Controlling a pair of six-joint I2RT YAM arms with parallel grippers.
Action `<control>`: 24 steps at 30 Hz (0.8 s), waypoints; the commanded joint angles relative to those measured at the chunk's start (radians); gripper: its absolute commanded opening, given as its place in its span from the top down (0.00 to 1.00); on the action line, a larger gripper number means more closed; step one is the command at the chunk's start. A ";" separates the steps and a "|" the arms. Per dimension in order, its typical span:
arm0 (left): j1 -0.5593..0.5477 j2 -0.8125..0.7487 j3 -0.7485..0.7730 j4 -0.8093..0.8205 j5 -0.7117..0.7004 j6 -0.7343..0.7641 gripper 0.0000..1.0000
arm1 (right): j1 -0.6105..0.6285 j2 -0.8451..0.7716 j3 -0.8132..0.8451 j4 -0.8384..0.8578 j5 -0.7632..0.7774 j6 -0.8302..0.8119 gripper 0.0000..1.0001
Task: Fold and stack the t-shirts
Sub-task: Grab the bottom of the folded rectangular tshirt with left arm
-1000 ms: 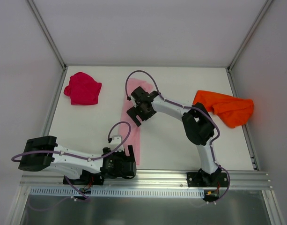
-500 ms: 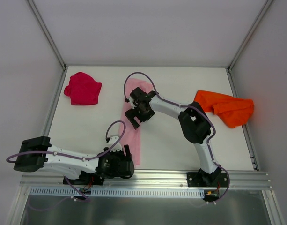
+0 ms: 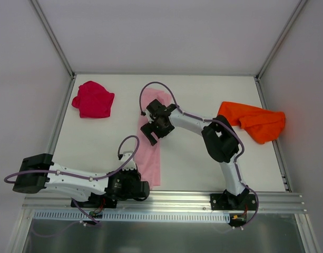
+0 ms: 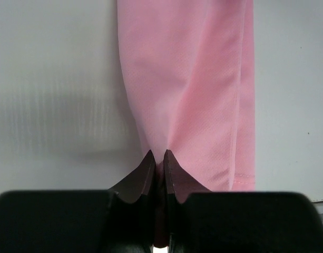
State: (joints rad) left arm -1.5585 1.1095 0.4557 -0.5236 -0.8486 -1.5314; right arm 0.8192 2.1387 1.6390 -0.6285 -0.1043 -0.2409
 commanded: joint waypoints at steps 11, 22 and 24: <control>-0.003 -0.028 0.193 -0.090 -0.237 0.155 1.00 | 0.015 -0.034 -0.134 0.085 -0.018 -0.003 0.00; 0.115 0.020 0.144 0.033 -0.172 0.229 1.00 | 0.026 -0.211 -0.329 0.259 0.192 0.026 0.00; 0.153 0.013 0.133 0.049 -0.161 0.249 1.00 | 0.034 -0.206 -0.323 0.259 0.196 0.023 0.00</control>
State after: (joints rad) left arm -1.4429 1.1366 0.6117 -0.5182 -0.9985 -1.3262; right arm 0.8528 1.9617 1.3277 -0.3580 0.0418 -0.2230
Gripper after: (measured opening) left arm 0.062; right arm 0.995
